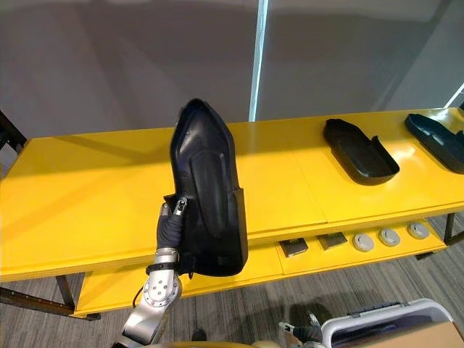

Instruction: Walk over and take plastic housings, then place them on the shelf

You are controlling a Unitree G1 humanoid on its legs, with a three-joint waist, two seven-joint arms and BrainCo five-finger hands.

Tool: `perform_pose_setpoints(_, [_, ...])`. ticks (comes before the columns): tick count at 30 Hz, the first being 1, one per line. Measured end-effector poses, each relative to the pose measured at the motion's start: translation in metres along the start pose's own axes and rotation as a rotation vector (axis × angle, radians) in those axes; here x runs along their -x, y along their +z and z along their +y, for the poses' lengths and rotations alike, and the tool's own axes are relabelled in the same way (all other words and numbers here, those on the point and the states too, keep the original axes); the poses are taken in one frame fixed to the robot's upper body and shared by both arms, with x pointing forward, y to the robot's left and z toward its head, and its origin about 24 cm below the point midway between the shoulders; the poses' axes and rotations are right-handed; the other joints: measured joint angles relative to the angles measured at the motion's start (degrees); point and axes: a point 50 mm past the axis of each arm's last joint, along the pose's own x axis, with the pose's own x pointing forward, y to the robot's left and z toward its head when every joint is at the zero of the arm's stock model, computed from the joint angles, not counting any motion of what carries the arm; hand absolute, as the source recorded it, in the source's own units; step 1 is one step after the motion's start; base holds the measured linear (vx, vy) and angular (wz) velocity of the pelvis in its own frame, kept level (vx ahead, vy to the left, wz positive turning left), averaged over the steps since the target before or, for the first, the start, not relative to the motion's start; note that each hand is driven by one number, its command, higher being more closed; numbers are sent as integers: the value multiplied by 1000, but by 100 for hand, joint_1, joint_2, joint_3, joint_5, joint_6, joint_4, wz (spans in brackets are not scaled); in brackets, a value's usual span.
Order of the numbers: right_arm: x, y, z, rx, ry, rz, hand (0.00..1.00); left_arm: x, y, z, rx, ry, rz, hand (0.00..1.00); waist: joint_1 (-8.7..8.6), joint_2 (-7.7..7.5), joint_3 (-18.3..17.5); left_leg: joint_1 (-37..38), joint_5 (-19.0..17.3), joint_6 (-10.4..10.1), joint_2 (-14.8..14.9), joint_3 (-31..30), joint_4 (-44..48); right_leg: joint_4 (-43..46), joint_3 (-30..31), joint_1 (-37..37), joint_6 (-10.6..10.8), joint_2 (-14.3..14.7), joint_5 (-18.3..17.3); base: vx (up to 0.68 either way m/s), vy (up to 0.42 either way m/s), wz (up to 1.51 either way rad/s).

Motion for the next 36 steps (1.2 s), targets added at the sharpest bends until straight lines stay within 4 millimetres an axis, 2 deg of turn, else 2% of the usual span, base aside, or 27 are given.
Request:
perform_pose_setpoints(1, [0,-5,-2,4,-6,21,0,-4,4,-2,5,-7,-21,100,-10,-16,14,-188,-128,89,52,305,281,-72,-148,-73,-32,-81,43,-156,30,78])
perform_pose_setpoints(2, [0,-8,-4,8,-12,39,0,-7,7,-3,9,-9,-39,100,-12,-26,21,-415,-252,267,153,608,664,-75,-230,-158,-29,-139,91,-134,59,69])
perform_pose_setpoints(3, [0,-13,-5,15,-15,62,0,-11,12,-4,14,-4,-63,100,11,-33,24,-741,-437,508,399,1029,1482,-50,-367,-252,-23,-258,156,-95,101,69])
perform_pose_setpoints(4, [1,-16,-6,18,-18,75,0,-12,13,-3,16,7,-69,100,-5,-47,31,-807,-756,468,742,1284,2323,-17,-517,-241,31,-425,210,-117,142,61])
perform_pose_setpoints(5, [2,-19,-7,23,-20,86,0,-12,14,-4,19,10,-69,100,-34,-40,27,-778,-895,384,885,1297,2547,6,-545,-238,55,-479,220,-68,226,45])
perform_pose_setpoints(7, [1,-19,-8,29,-28,86,0,-13,17,-5,41,14,-77,100,-127,3,14,-637,-1073,139,1334,1167,2804,126,-606,-300,262,-685,220,-56,332,30])
perform_pose_setpoints(8, [1,-18,-9,30,-34,84,0,-13,19,-5,46,14,-85,100,-134,29,-3,-578,-1074,43,1427,1071,2717,184,-616,-369,348,-740,225,-32,412,27])
perform_pose_setpoints(9, [0,-18,-13,27,-48,83,0,-14,23,-8,70,14,-96,100,-125,113,-46,-466,-1089,-375,1448,719,2345,288,-612,-501,540,-826,239,-20,461,22])
perform_pose_setpoints(10, [-1,-16,-12,5,-55,89,0,-16,25,-9,81,12,-104,100,-131,100,-86,-438,-1251,-664,1248,592,2204,288,-625,-542,743,-962,350,2,443,19])
perform_pose_setpoints(13, [3,-22,-1,-30,-40,111,0,-18,24,-2,66,24,-107,100,-170,-237,-102,-618,-1394,-486,871,475,2574,-16,-834,-312,855,-1327,766,13,350,34])
perform_pose_setpoints(15, [3,-23,0,-45,-44,117,0,-21,27,-3,68,17,-124,100,-108,-240,-102,-739,-1681,-340,819,470,2931,-76,-857,-242,827,-1441,1022,-47,363,12])
perform_pose_setpoints(16, [3,-23,0,-43,-43,118,0,-21,27,-2,65,16,-132,100,-94,-197,-87,-802,-1880,-225,828,585,3150,34,-743,-340,742,-1469,1100,-67,248,-29])
perform_pose_setpoints(17, [2,-21,-1,-40,-43,114,0,-20,27,-1,60,15,-132,100,-73,-188,-83,-798,-1932,-176,828,676,3210,164,-675,-467,679,-1485,1145,-157,287,-76])
perform_pose_setpoints(19, [-3,-9,-5,-30,-51,79,0,-20,25,2,43,9,-131,100,-30,-43,-34,-764,-2022,-76,817,1042,3066,609,-814,-984,-184,-1543,1495,-183,301,-98])
perform_pose_setpoints(20, [-5,-3,-8,-27,-54,58,0,-21,25,3,38,11,-135,100,-29,11,38,-638,-1912,57,717,1229,2824,1111,-929,-1313,-567,-1555,1351,-136,306,-63])
perform_pose_setpoints(21, [-4,-4,-4,-33,-45,56,0,-21,23,2,34,2,-128,100,-178,22,71,-510,-1796,200,597,1242,2609,1730,-831,-1465,-212,-1341,783,-90,271,-35])
perform_pose_setpoints(22, [-3,-7,-2,-37,-40,66,0,-21,23,1,33,-6,-124,100,-220,7,71,-456,-1755,242,542,1224,2501,1894,-751,-1458,-67,-1134,516,-53,189,9])
perform_pose_setpoints(23, [-1,-12,-2,-36,-40,85,0,-20,23,-1,34,-22,-125,100,-273,-8,72,-347,-1704,341,458,1215,2308,2015,-543,-1394,6,-649,100,-25,129,14])
perform_pose_setpoints(24, [0,-16,-3,-35,-42,98,0,-19,24,-4,39,-31,-128,100,-276,-9,73,-274,-1613,415,361,1214,2128,1981,-427,-1376,58,-168,-164,-24,128,19])
perform_pose_setpoints(25, [1,-19,-3,-34,-40,105,0,-19,24,-6,43,-37,-128,100,-290,-20,73,-227,-1537,396,262,1209,2017,1779,-405,-1344,43,71,-218,27,102,28])
perform_pose_setpoints(26, [2,-21,-3,-34,-39,113,0,-20,24,-6,40,-38,-130,100,-320,-113,53,-179,-1471,421,120,1207,1964,1405,-486,-1221,-161,143,-157,61,75,33])
perform_pose_setpoints(27, [3,-24,-4,-38,-43,125,0,-20,23,-7,33,-39,-127,100,-321,-30,138,-85,-1471,427,46,1142,1935,1148,-644,-987,-528,113,-100,100,84,28])
perform_pose_setpoints(28, [3,-23,-9,-31,-47,120,0,-19,19,-8,16,-48,-110,100,-311,84,172,33,-1393,345,27,1068,1852,879,-662,-791,-472,137,13,101,76,16])
perform_pose_setpoints(29, [2,-23,-11,-27,-48,120,0,-19,19,-8,11,-57,-103,100,-279,140,144,82,-1373,361,28,1069,1752,729,-684,-726,-459,172,78,83,69,5])
perform_pose_setpoints(33, [3,-19,-5,-42,-36,94,0,-20,17,1,3,-18,-96,100,-101,2,55,341,-1251,276,47,1242,1316,189,-551,-447,-449,335,331,59,-4,-19])
perform_pose_setpoints(36, [4,-15,-1,-51,-27,74,0,-16,11,7,-2,9,-64,100,-93,-83,-15,485,-1227,237,68,1420,1126,-198,-384,-277,-438,445,542,22,-7,-31])
